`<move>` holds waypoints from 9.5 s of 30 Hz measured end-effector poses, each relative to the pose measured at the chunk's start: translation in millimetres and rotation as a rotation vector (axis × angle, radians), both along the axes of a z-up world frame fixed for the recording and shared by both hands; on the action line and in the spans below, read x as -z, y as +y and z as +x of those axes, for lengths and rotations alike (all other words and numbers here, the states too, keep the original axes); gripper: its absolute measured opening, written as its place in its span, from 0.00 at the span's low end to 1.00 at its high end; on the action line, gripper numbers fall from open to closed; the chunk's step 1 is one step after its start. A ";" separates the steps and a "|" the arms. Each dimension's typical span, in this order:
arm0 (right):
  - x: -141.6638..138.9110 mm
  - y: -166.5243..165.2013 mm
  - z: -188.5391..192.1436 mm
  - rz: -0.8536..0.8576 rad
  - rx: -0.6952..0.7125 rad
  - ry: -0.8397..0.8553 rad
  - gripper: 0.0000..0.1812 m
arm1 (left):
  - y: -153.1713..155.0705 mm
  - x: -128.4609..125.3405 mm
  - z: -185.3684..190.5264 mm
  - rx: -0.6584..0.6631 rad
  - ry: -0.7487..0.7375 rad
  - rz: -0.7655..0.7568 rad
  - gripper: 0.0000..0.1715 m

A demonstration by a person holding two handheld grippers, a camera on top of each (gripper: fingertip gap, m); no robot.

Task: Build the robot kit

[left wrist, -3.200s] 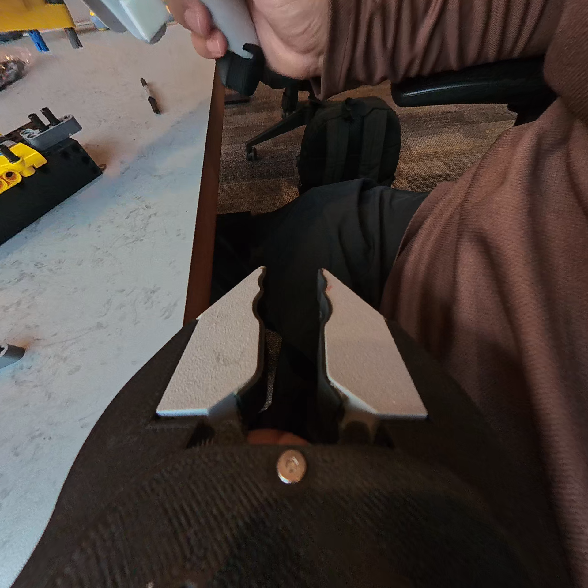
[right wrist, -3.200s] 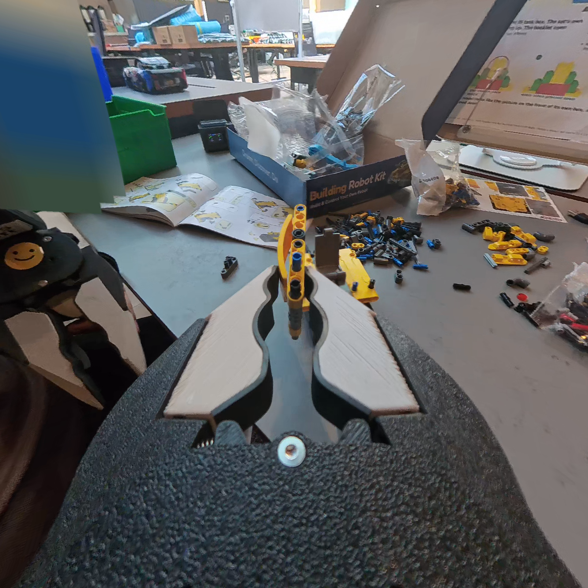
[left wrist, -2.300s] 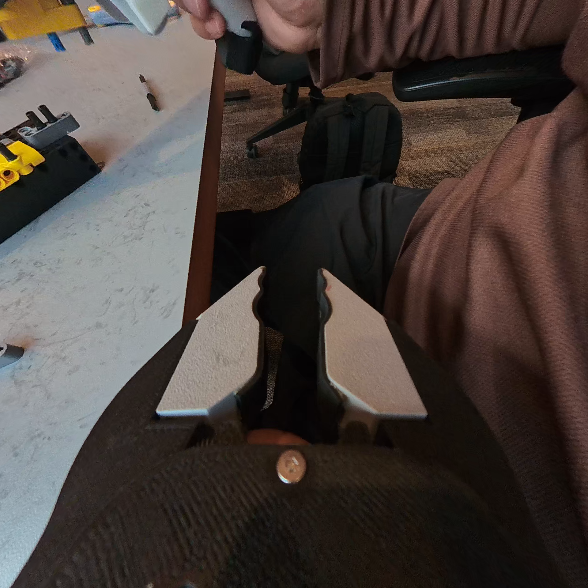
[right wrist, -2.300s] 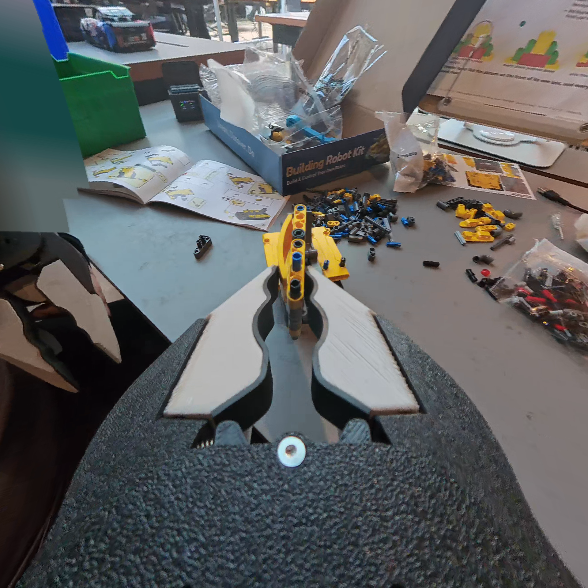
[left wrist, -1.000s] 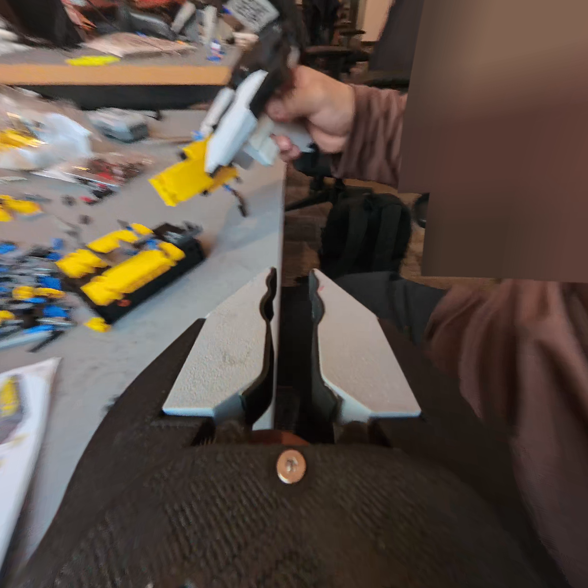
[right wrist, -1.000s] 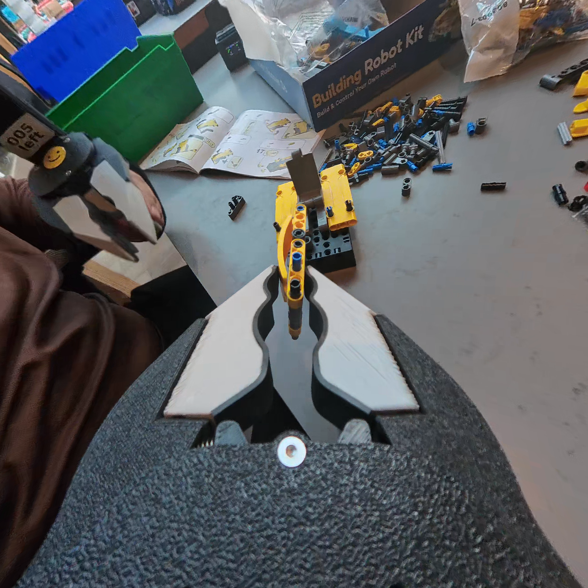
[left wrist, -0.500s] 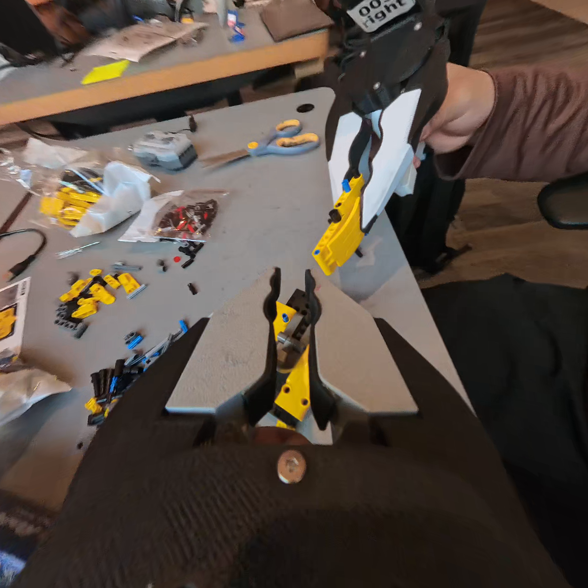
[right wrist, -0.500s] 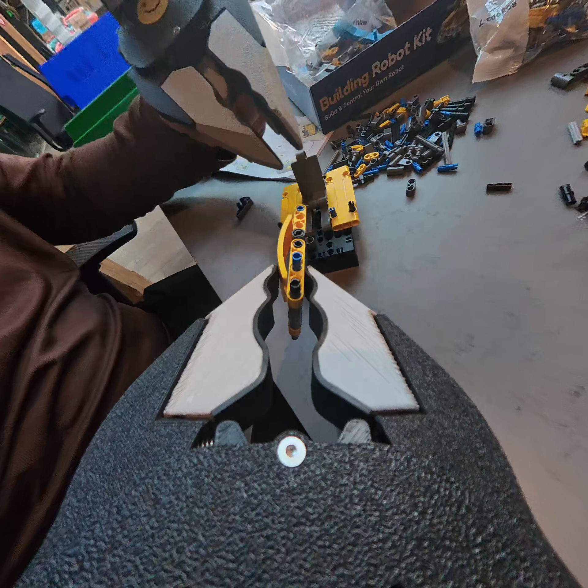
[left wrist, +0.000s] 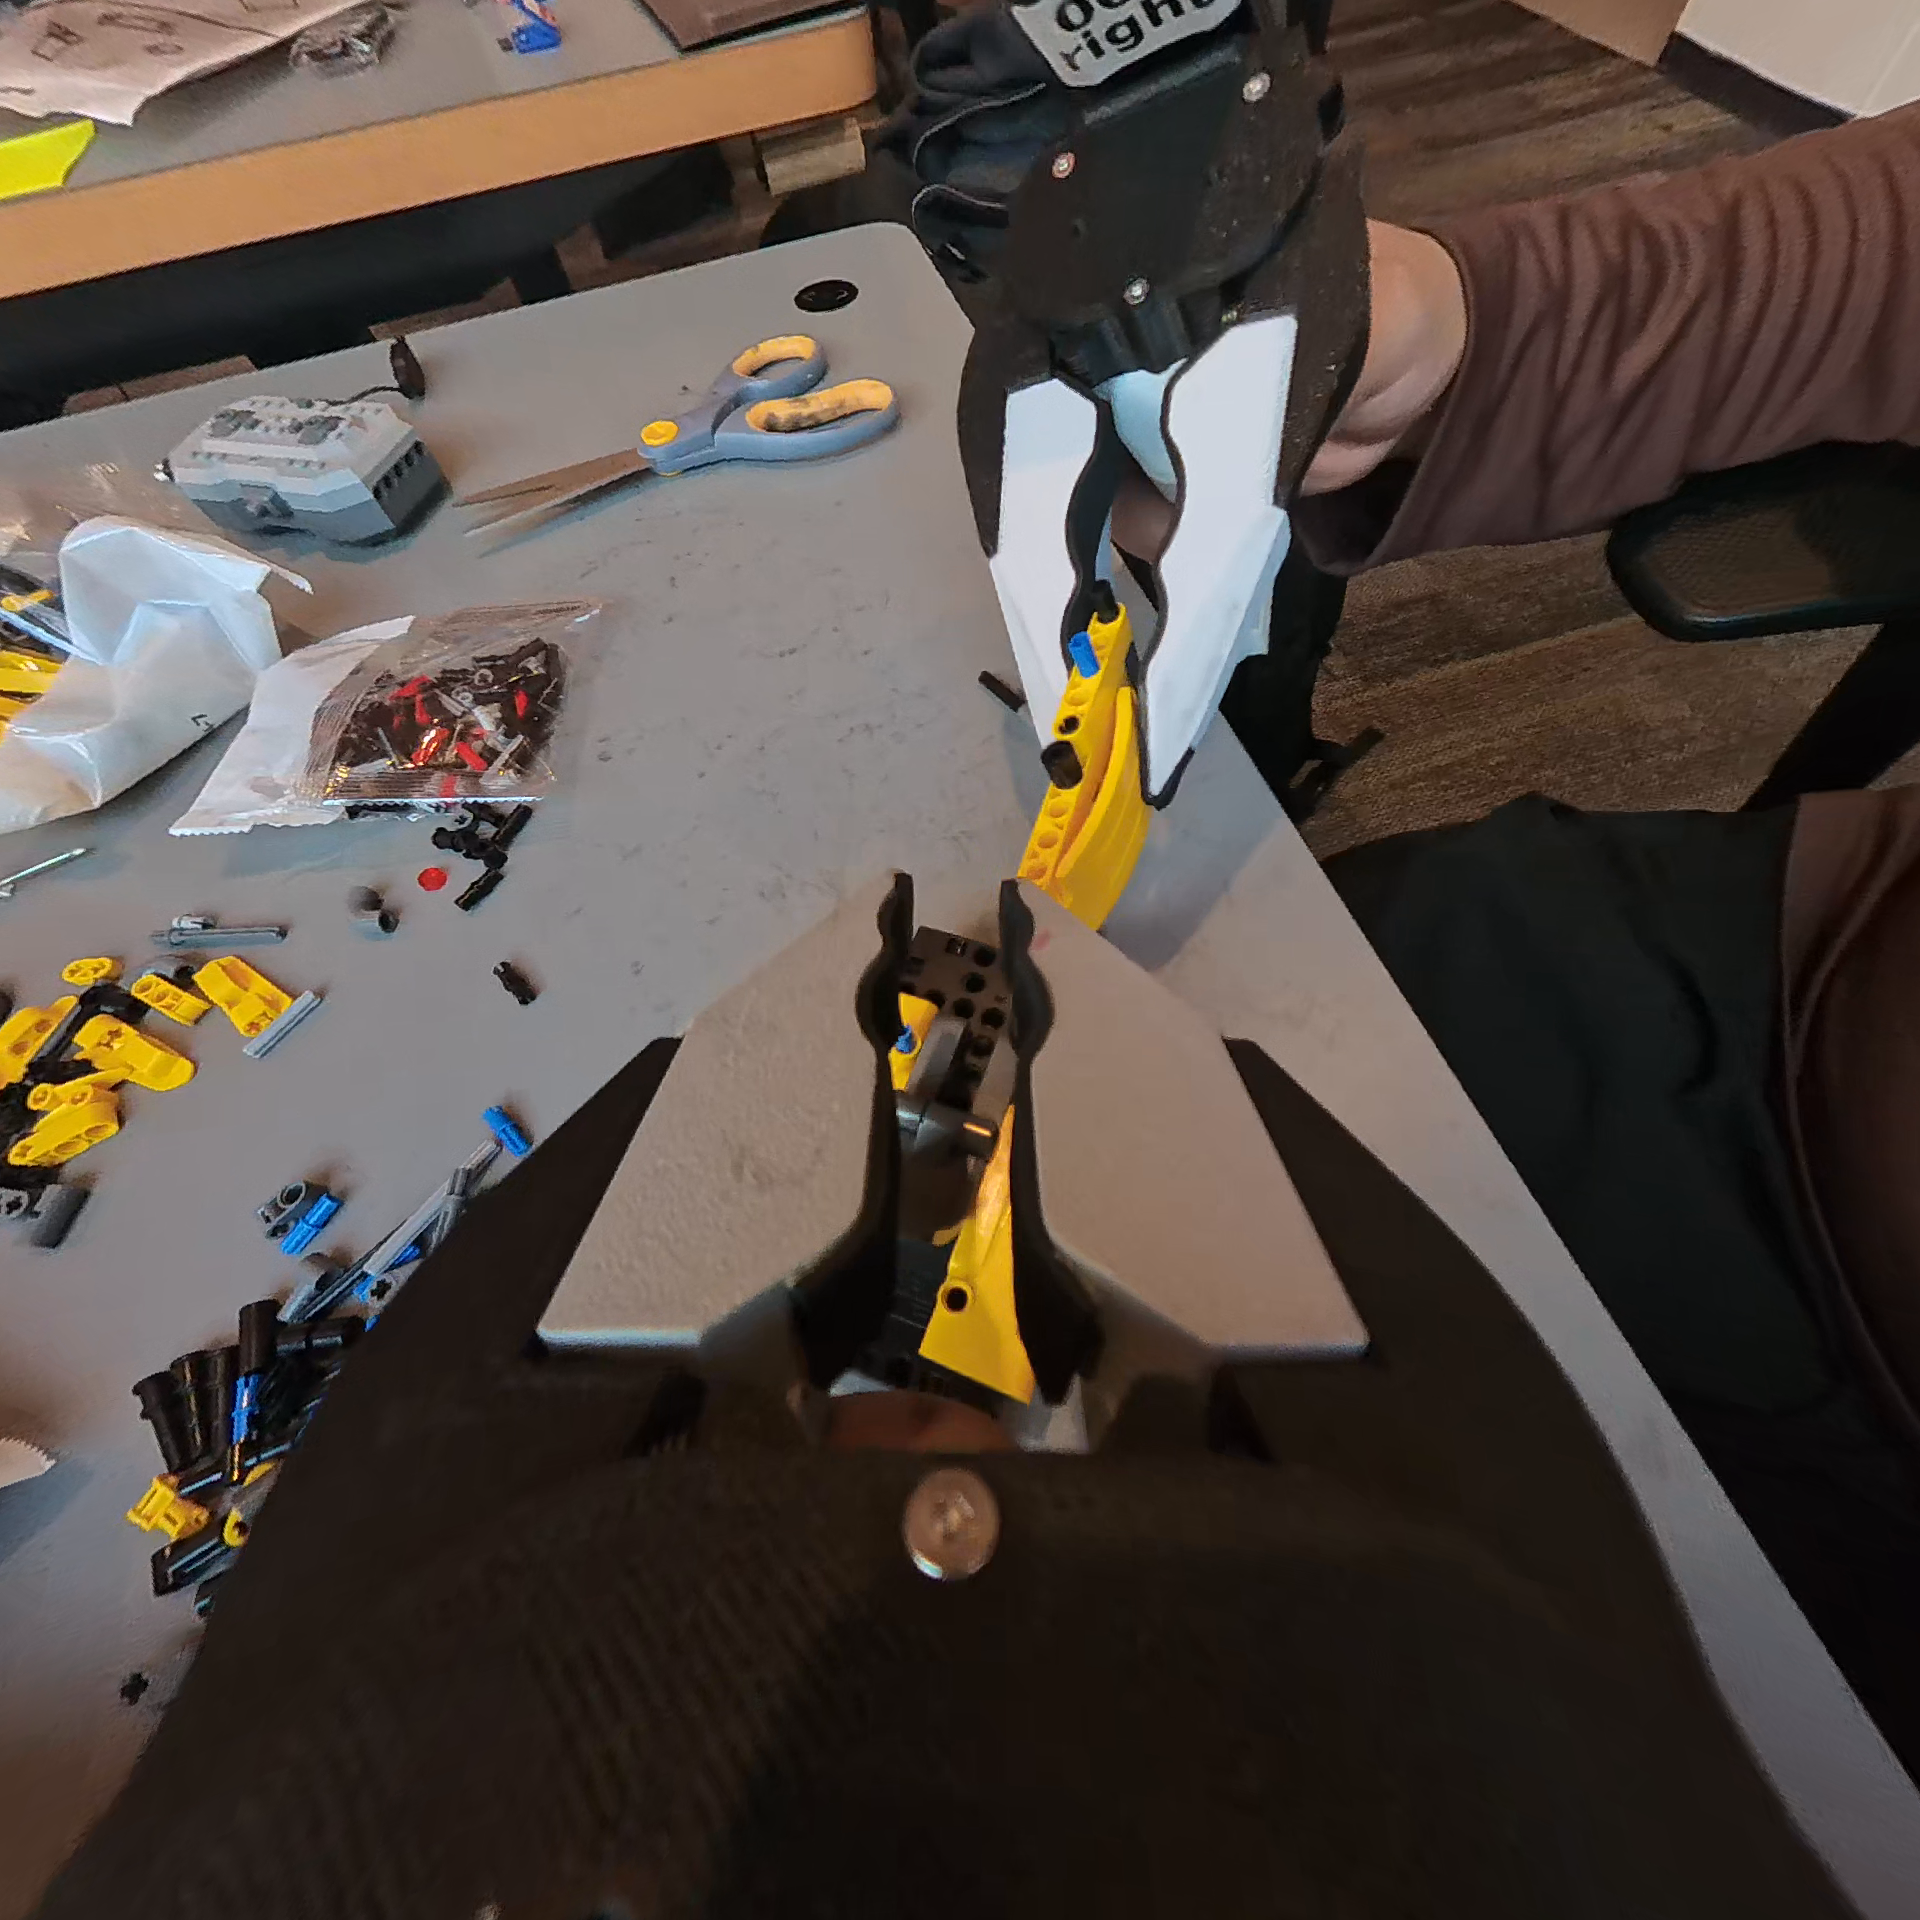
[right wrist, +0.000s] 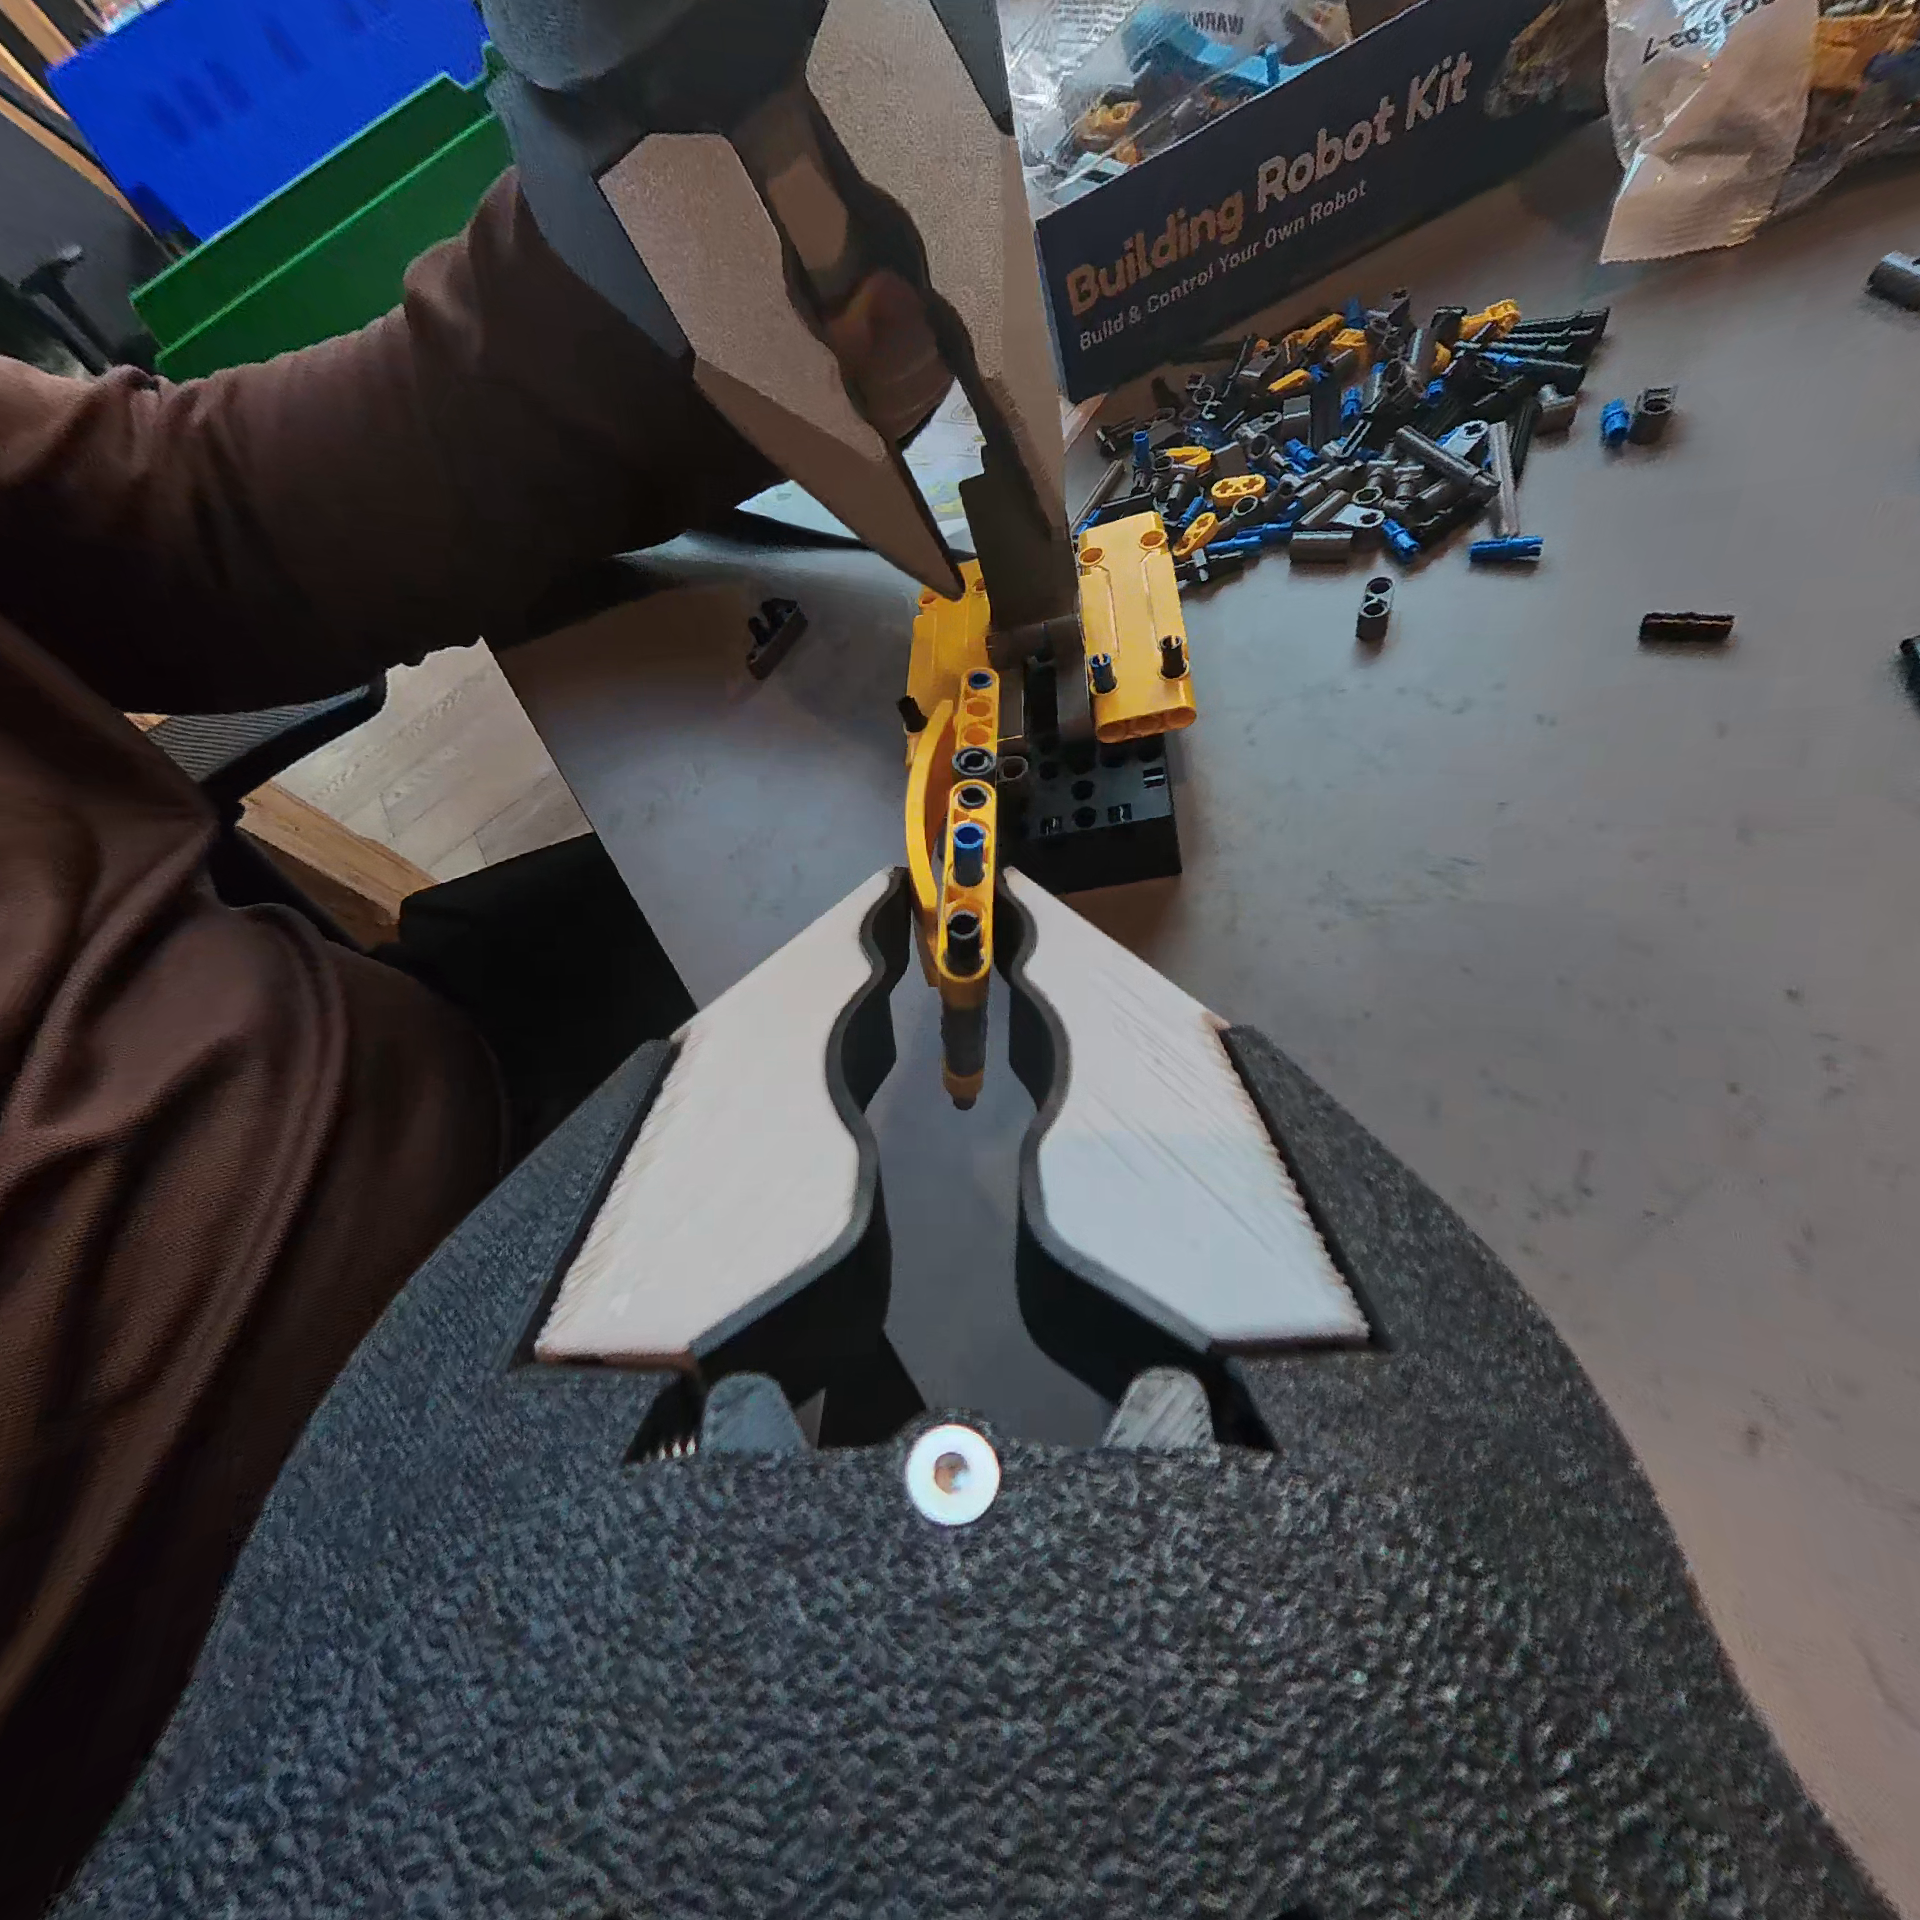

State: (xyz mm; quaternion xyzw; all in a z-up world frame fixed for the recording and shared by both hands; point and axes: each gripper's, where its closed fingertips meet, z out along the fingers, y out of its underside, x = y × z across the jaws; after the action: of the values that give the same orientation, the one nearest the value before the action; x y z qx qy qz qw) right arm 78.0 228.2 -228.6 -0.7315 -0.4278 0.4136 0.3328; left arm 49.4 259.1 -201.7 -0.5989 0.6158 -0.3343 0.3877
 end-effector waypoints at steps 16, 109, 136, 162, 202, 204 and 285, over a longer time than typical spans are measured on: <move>-10.9 -8.2 -7.0 0.249 -0.050 0.010 0.08 | -24.8 0.9 -1.1 0.086 0.017 0.006 0.07; -6.8 -3.5 -5.5 0.104 0.103 0.002 0.08 | -15.1 4.3 -12.7 0.051 0.164 -0.070 0.10; -7.6 -9.9 -11.3 0.401 0.009 -0.041 0.08 | -33.5 18.2 -1.1 0.269 0.155 0.009 0.04; -3.7 -5.3 -13.2 0.396 0.008 -0.040 0.08 | -29.2 20.4 -3.0 0.257 0.140 -0.001 0.04; -2.8 -3.8 -11.3 0.380 0.010 -0.024 0.08 | -27.9 15.2 -1.4 0.248 0.114 -0.016 0.05; -2.3 -3.9 -11.7 0.377 0.007 -0.026 0.08 | -28.4 12.7 -1.1 0.251 0.105 -0.024 0.06; 2.1 18.2 -20.9 0.012 0.089 -0.133 0.08 | -11.3 12.6 -40.2 -0.061 0.201 0.054 0.05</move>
State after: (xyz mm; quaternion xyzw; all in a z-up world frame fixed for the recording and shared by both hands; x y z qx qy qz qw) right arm 57.1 246.3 -230.7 -0.7735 -0.4186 0.3463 0.3263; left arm 9.2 247.8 -214.3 -0.6372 0.6419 -0.2440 0.3499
